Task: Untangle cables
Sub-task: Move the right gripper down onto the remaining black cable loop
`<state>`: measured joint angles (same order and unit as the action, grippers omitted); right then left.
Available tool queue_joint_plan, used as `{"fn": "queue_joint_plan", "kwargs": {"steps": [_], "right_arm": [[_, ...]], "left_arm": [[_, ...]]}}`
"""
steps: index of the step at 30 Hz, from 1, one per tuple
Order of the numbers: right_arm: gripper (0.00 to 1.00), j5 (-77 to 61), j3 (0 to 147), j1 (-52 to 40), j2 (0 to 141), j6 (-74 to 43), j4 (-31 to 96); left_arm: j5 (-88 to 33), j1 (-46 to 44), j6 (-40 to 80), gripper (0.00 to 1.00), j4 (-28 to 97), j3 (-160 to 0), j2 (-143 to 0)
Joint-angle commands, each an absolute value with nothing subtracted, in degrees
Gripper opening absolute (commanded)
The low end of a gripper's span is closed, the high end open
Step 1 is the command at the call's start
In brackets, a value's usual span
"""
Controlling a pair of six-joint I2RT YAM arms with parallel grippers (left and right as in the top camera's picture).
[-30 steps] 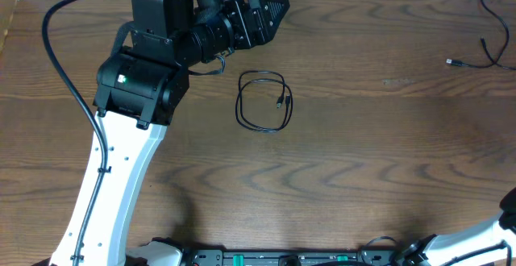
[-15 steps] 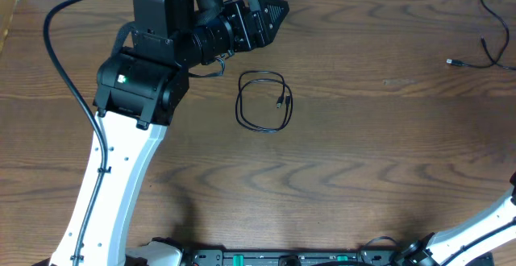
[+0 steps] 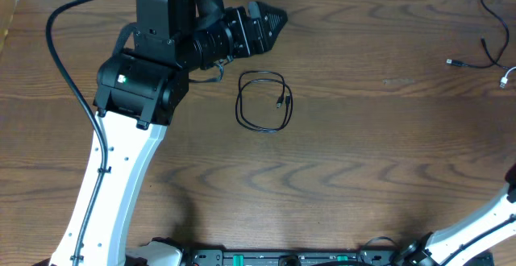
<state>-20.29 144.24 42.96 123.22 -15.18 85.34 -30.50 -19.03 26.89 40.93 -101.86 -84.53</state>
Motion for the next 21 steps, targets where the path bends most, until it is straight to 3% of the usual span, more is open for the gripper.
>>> {"fn": "queue_joint_plan", "kwargs": {"steps": [1, 7, 16, 21], "right_arm": [[0.99, -30.15, 144.57, 36.99, 122.83, -5.02, 86.94], [0.99, -29.56, 144.11, 21.82, 123.02, 1.39, 89.97], [0.99, -21.47, 134.69, 0.19, 123.07, -2.04, 84.25], [0.84, -19.94, 123.98, -9.47, 123.07, -10.98, 75.48]], "left_arm": [[-24.93, -18.94, 22.48, 0.75, 44.49, -101.49, -84.79], [-9.76, -17.74, 22.5, 0.75, 53.8, -101.49, -84.99], [-8.27, -8.67, 22.48, 0.75, 62.02, -101.47, -84.99], [-7.66, -5.34, 22.48, 0.75, 63.26, -101.47, -85.01]]}}
